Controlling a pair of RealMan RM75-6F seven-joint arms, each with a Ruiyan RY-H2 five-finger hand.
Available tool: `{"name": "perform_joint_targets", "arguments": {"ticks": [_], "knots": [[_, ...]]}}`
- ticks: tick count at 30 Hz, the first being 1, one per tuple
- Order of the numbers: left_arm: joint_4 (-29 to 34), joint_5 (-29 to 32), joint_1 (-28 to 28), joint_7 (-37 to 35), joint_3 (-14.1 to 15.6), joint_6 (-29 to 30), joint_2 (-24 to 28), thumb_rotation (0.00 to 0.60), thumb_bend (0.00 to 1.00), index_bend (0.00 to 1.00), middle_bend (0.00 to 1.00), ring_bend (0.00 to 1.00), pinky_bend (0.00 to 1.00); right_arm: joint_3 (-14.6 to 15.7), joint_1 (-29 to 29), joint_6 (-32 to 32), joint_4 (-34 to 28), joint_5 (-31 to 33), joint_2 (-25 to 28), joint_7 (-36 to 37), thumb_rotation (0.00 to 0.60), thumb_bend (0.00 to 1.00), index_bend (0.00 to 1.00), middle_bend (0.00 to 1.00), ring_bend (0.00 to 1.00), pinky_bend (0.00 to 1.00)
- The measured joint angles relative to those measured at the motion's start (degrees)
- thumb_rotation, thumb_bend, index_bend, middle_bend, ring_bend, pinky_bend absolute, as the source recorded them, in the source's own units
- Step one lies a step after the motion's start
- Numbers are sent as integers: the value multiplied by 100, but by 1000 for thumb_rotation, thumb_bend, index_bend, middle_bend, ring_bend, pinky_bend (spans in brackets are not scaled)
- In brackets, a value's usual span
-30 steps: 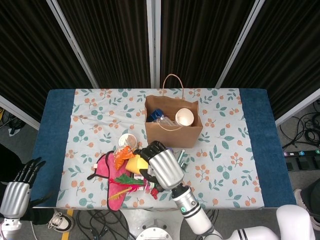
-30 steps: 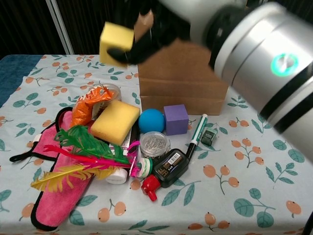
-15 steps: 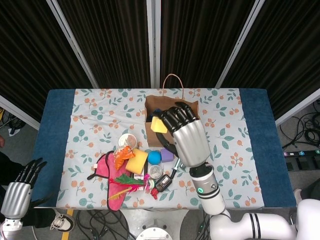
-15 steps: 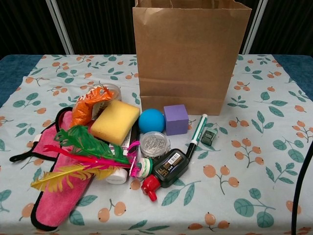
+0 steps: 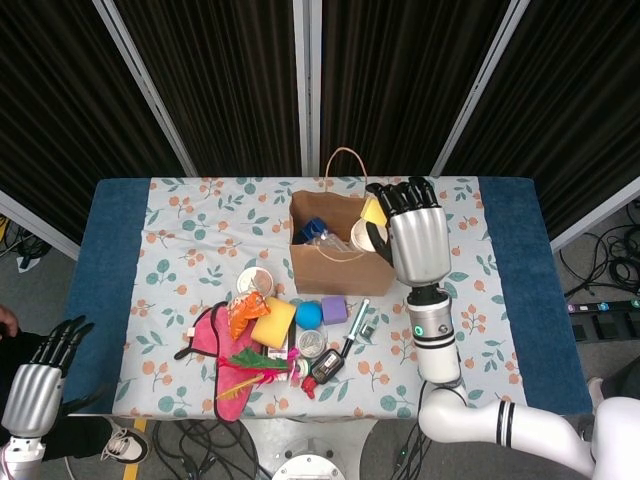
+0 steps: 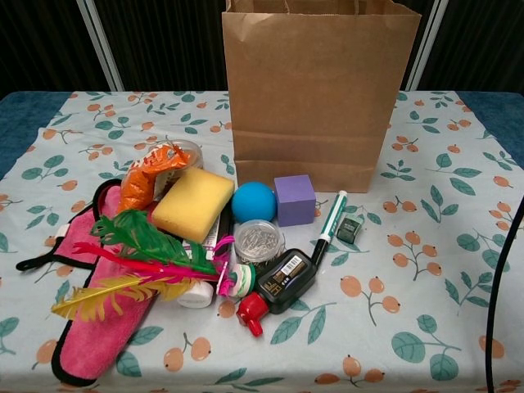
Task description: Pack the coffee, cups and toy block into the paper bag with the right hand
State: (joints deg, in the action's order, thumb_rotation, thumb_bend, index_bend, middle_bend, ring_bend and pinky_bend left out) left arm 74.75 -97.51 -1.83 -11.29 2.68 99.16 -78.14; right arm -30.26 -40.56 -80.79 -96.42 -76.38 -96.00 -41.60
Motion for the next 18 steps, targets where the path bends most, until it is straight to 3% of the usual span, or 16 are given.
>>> {"name": "perform_joint_targets", "arguments": {"ticks": [5, 12, 18], "knots": [[0, -4, 1, 15, 0, 1, -7, 600, 157, 178, 195, 124, 233, 124, -5, 206, -22, 316, 87, 152, 600, 18, 131, 325, 215, 118], [-3, -6, -1, 17, 0, 9, -8, 600, 157, 178, 195, 124, 233, 202, -10, 242, -238, 433, 318, 277, 600, 0, 72, 282, 170, 81], [-5, -10, 4, 11, 12, -14, -7, 600, 157, 178, 195, 124, 233, 298, 143, -79, -579, -58, 644, 338, 600, 0, 71, 275, 158, 54]]}}
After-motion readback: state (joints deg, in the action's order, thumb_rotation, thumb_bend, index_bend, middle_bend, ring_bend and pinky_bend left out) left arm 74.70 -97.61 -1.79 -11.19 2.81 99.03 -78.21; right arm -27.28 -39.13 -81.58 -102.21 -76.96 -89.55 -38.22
